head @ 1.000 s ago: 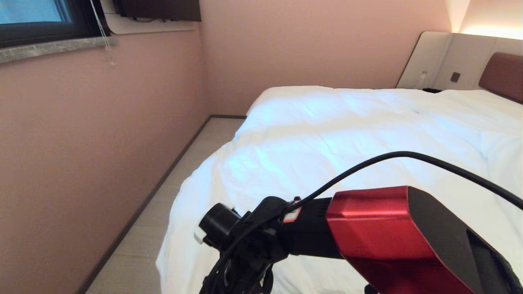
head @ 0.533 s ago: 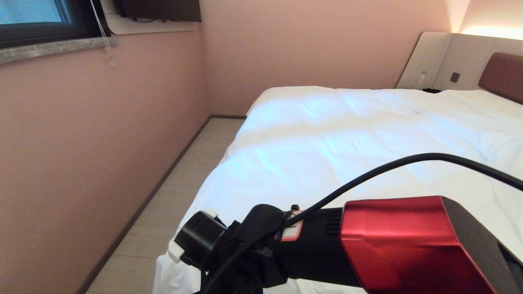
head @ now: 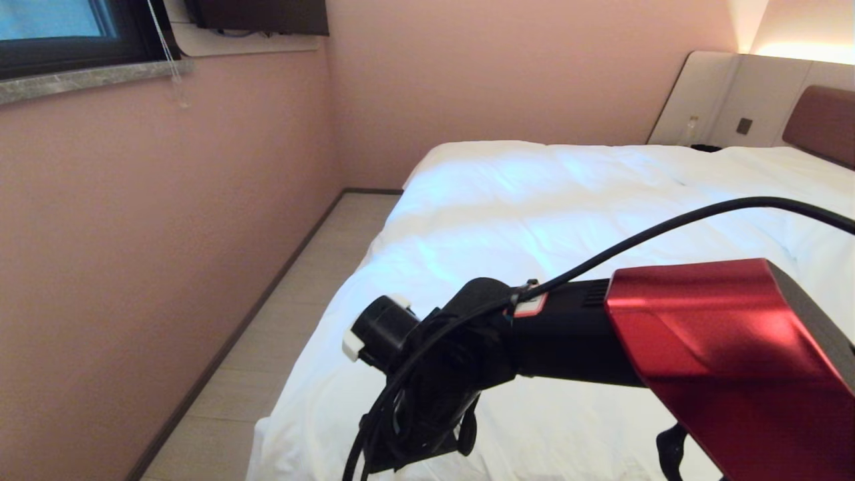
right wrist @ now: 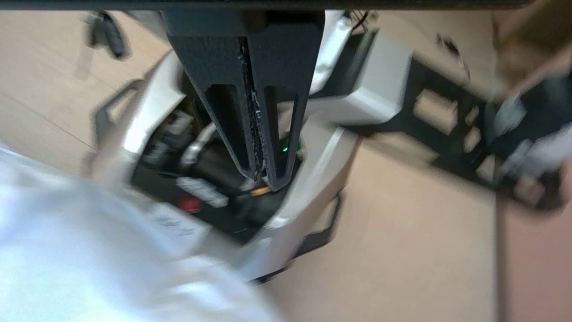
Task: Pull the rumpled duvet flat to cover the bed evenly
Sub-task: Flatten the corners of the folded blanket, then hold the folded corner of the quilt
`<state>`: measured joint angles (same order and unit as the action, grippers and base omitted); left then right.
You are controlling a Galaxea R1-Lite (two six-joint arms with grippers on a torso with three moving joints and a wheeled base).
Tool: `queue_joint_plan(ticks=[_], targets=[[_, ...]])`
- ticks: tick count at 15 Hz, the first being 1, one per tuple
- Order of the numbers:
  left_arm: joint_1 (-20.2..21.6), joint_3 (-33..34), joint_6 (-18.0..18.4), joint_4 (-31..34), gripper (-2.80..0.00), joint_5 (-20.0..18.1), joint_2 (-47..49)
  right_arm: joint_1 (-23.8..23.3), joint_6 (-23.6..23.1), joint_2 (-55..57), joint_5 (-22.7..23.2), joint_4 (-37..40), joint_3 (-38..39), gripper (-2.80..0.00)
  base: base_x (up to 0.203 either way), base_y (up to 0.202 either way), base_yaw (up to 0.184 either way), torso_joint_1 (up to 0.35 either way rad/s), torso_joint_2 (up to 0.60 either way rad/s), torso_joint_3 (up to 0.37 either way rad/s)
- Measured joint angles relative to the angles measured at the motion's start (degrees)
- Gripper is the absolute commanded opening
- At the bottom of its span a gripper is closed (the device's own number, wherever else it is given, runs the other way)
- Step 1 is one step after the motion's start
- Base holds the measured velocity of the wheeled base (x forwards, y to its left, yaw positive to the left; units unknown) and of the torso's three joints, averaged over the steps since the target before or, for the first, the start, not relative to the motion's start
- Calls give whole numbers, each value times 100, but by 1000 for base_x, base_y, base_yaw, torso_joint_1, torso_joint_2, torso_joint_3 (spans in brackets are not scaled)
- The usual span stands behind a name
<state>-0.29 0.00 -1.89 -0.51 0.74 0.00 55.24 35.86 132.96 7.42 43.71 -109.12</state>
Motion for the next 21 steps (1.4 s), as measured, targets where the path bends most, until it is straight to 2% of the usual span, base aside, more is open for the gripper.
queue_joint_plan(ticks=[3,5,15,21], targets=[[0,0,-1,2,-280,1,0,-565,-28,-33,-439,38,5,-280,0,0,0,0,0,0],[0,0,0,0,-280,0,0,-711,14,-123,-656,75,42,-280,0,0,0,0,0,0],[0,0,6,24,-280,63,-1,-748,163,-419,-830,359,33,-280,0,0,0,0,0,0],[0,0,-9,18,-280,82,-2,-691,165,-389,-824,367,44,-280,-171,0,0,4,2,1]])
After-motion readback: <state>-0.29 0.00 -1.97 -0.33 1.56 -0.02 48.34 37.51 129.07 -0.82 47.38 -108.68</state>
